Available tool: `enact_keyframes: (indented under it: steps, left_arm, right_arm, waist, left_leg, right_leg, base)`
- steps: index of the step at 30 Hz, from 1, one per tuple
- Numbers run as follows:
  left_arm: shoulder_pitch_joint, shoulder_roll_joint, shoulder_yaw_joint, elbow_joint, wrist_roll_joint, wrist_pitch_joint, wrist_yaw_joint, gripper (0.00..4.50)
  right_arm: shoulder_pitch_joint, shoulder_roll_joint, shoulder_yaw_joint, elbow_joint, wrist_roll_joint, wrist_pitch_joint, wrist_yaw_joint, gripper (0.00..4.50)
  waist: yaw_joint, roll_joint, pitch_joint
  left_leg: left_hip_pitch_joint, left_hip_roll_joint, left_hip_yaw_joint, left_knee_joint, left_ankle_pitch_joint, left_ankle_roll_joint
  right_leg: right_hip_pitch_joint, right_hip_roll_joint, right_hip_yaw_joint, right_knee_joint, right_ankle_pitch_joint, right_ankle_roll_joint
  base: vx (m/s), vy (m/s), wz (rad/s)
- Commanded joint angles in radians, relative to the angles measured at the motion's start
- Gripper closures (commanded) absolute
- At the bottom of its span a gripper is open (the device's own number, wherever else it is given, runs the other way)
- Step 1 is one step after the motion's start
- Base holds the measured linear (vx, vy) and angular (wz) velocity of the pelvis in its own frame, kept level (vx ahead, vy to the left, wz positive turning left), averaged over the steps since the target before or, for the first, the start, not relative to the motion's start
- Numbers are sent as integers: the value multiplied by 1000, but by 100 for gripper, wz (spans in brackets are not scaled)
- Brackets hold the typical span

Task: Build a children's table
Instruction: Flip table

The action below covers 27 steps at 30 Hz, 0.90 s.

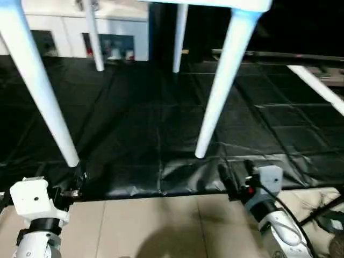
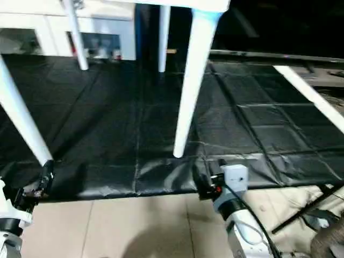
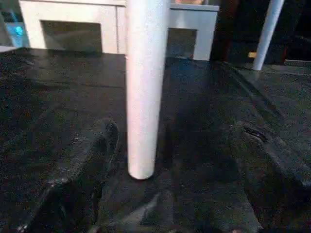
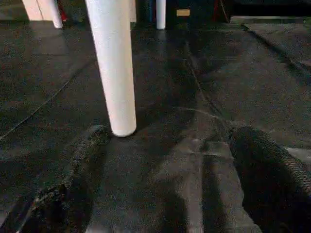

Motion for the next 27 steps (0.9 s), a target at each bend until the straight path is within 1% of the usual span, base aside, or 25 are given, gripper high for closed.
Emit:
enact_keyframes:
  steps: [1,3,4,5,6,7,8,9,10,11,12,13,14,15,17,18,19,20,21,22,23,24,25,26,27]
  left_arm:
    - [2,-2,-3,3,-1,3,-3,36]
    - [2,-2,-3,3,-1,3,-3,36]
    - [2,-2,-3,3,-1,3,-3,36]
    - [2,-2,-3,3,-1,3,-3,36]
    - [2,-2,-3,3,-1,3,-3,36]
    - [2,-2,-3,3,-1,3,-3,36]
    - [2,-2,-3,3,-1,3,-3,36]
    - [2,-2,-3,3,-1,3,-3,36]
    - [2,-2,-3,3,-1,3,-3,36]
    - [2,-2,-3,3,-1,3,-3,36]
    - [2,-2,-3,3,-1,3,-3,36]
    - [2,-2,-3,3,-1,3,-3,36]
    - [2,-2,-3,3,-1,3,-3,36]
    - [2,-2,-3,3,-1,3,-3,36]
    - [2,-2,-3,3,-1,3,-3,36]
    - [2,-2,-3,3,-1,3,-3,36]
    - [2,-2,-3,3,-1,3,-3,36]
    - [2,-2,-3,3,-1,3,-3,36]
    - [2,-2,-3,3,-1,3,-3,36]
    - [2,-2,-3,3,-1,3,-3,36]
    - [2,-2,-3,3,-1,3,-3,36]
    - [2,-2,-3,3,-1,3,-3,36]
    - [2,-2,-3,3,-1,3,-3,36]
    - [2,-2,-3,3,-1,3,-3,36]
    - [2,-2,-3,3,-1,3,-3,36]
  right_arm:
    - [3,-9,-4,-13,4,12,1,37]
    - [3,-9,-4,-13,4,12,1,37]
    - [3,-9,-4,-13,4,12,1,37]
    - [3,-9,-4,-13,4,12,1,37]
    - [3,-9,-4,-13,4,12,1,37]
    - [3,-9,-4,-13,4,12,1,37]
    - [3,-9,-4,-13,4,12,1,37]
    - [3,-9,-4,-13,4,12,1,37]
    - [3,-9,-4,-13,4,12,1,37]
    - [3,-9,-4,-13,4,12,1,37]
    - [3,-9,-4,-13,4,12,1,37]
    - [3,-9,-4,-13,4,12,1,37]
    - [3,-9,-4,-13,4,12,1,37]
    - [3,-9,-4,-13,4,12,1,37]
    - [3,-9,-4,-13,4,12,1,37]
    - [3,-9,-4,-13,4,12,1,37]
    - [3,-9,-4,-13,4,12,1,37]
    - [3,-9,-4,-13,4,12,1,37]
    - [3,-9,-4,-13,4,12,1,37]
    - [3,-9,-4,-13,4,12,1,37]
    - [3,-9,-4,-13,4,12,1,37]
    - [3,-9,-4,-13,4,12,1,37]
    - [3,-9,-4,-13,4,12,1,37]
    - [3,-9,-4,-13,4,12,1,37]
    - [3,-9,-4,-13,4,12,1,37]
  waist:
    - [-7,17,-14]
    - [-15,22,-9]
    - [-22,27,-2]
    - [-24,28,-2]
    - [-11,37,0]
    - [24,37,3]
    - [59,18,5]
    - [48,-27,-3]
    - [31,-49,13]
    - [29,-27,14]
    - [34,-25,2]
    - [51,-12,-23]
    - [42,-4,-14]
    - [40,5,-16]
    - [30,5,-6]
    - [26,9,3]
    - [17,18,15]
    - [9,26,13]
    - [6,33,17]
    - [23,47,8]
    - [56,49,10]
    - [76,25,4]
    - [60,-26,-2]
    - [40,-42,4]
    - [51,-14,-2]
  left_leg:
    - [24,23,-32,-101,-735,-72]
    - [35,25,-35,-105,-788,-73]
    - [34,33,-38,-121,-843,-76]
    - [25,39,-40,-133,-867,-78]
    - [-7,56,-34,-175,-927,-87]
    - [-45,71,-1,-222,-979,-88]
    - [-45,67,40,-221,-926,-65]
    - [22,34,37,-119,-805,-57]
    - [129,-29,15,130,-463,-29]
    - [85,-46,-20,129,-288,-5]
    - [9,-10,-52,44,-254,-25]
    - [12,7,-48,-16,-261,-52]
    - [47,14,-35,-57,-489,-51]
    - [52,14,-32,-63,-512,-45]
    - [36,15,-34,-76,-564,-32]
    - [39,14,-40,-80,-627,-43]
    - [60,13,-47,-83,-728,-53]
    - [67,19,-57,-94,-792,-50]
    - [60,29,-58,-113,-836,-44]
    - [-12,72,-52,-181,-921,-31]
    - [-48,82,-38,-197,-957,-23]
    - [-1,66,-7,-175,-893,4]
    - [72,2,-22,-39,-615,-20]
    - [75,-21,-17,59,-369,-17]
    - [55,-8,-36,31,-326,-20]
  right_leg:
    - [1,-48,14,-110,-637,9]
    - [1,-44,1,-117,-636,4]
    - [12,-33,-17,-112,-601,-3]
    - [29,-29,-22,-97,-570,-6]
    - [62,-22,-13,-27,-479,-28]
    - [90,-6,3,84,-393,-44]
    - [70,-3,51,131,-448,-26]
    - [-12,-30,88,15,-693,27]
    - [-159,-120,102,-183,-1173,67]
    - [-113,-140,140,-168,-1181,38]
    - [2,-146,114,-101,-994,-3]
    - [25,-99,94,-61,-769,-24]
    - [-11,-22,76,-24,-434,-56]
    - [-11,-23,78,-25,-379,-77]
    - [3,-30,76,-39,-425,-82]
    - [1,-36,66,-57,-551,-53]
    - [-9,-32,40,-86,-657,-22]
    - [8,-27,14,-93,-632,-10]
    - [24,-17,-5,-86,-583,-15]
    - [108,-13,-8,67,-337,-49]
    - [123,-15,3,130,-210,-52]
    - [72,-21,59,126,-261,-21]
    - [-22,-93,100,-61,-788,41]
    - [-53,-131,106,-124,-1098,53]
    - [-21,-143,107,-106,-1054,20]
  base:
    - [0,0,0]
    - [0,0,0]
    - [0,0,0]
    - [0,0,0]
    - [-64,1,-9]
    - [-80,-44,8]
    - [-80,-44,8]
    - [3,-115,21]
    - [-17,-114,9]
    - [-17,-114,9]
    - [0,0,0]
    - [0,0,0]
    - [0,0,0]
    - [-56,-44,27]
    - [-54,-10,11]
    - [-60,14,-5]
    - [0,0,0]
    - [0,0,0]
    - [0,0,0]
    - [-65,-6,3]
    - [-65,-6,3]
    - [-33,-71,9]
    - [17,-108,1]
    - [17,-108,1]
    - [17,-63,-16]
